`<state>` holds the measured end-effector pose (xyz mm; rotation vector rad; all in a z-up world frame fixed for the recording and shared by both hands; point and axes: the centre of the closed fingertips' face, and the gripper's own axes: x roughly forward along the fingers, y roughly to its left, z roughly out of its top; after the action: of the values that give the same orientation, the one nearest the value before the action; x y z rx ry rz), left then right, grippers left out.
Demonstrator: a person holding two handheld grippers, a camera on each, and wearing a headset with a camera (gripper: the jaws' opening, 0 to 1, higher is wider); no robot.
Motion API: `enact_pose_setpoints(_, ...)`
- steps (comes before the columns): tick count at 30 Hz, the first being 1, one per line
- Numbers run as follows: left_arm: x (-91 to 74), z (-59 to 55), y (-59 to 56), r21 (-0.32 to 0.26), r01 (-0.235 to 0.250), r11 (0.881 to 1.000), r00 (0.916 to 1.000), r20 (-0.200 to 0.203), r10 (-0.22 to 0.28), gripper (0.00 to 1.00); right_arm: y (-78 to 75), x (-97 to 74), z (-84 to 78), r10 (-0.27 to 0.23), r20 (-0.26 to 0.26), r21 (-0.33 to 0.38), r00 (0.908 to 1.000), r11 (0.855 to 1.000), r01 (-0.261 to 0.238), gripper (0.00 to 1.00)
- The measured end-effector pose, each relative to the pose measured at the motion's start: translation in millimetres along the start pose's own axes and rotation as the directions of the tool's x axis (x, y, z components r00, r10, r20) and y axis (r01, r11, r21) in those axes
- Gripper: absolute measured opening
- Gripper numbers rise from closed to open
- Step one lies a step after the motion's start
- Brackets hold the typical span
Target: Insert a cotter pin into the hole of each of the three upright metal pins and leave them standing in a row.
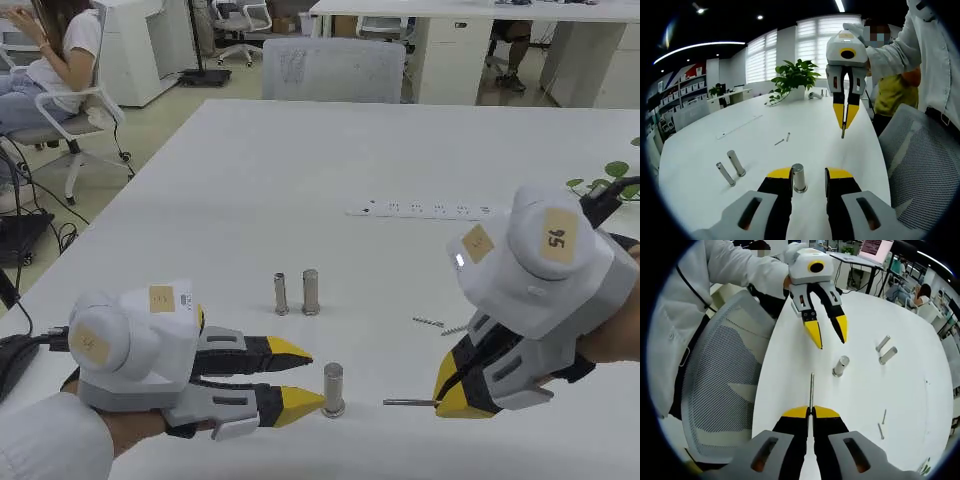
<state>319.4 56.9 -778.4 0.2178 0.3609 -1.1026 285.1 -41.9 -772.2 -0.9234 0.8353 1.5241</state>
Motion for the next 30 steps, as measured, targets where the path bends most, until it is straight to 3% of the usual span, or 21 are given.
enact_pose_setpoints(4,5.3,-9.4,9.3,0.010,0.005,1.000,0.9999,-0.015,-0.005,0.26,-0.7,1.1,-3.8,-0.001,-0.004,0.019,1.0000,1.000,0.001,0.04)
enact_pose_setpoints(15,28.6,-30.5,17.4,0.048,0.080,0.996,0.9956,-0.053,-0.078,0.24,-0.9,2.2,-10.8,0.003,-0.012,0.058,0.9999,0.998,-0.002,0.04)
enact_pose_setpoints(23,41.0,-40.9,15.7,0.062,0.127,0.990,0.9897,-0.074,-0.122,0.22,-3.5,3.6,-15.5,0.008,-0.020,0.077,0.9998,0.997,-0.006,0.04)
enact_pose_setpoints(30,47.7,-44.3,15.5,0.071,0.136,0.988,0.9889,-0.070,-0.131,0.20,-6.6,9.5,-13.9,0.012,-0.020,0.092,0.9997,0.996,-0.010,0.04)
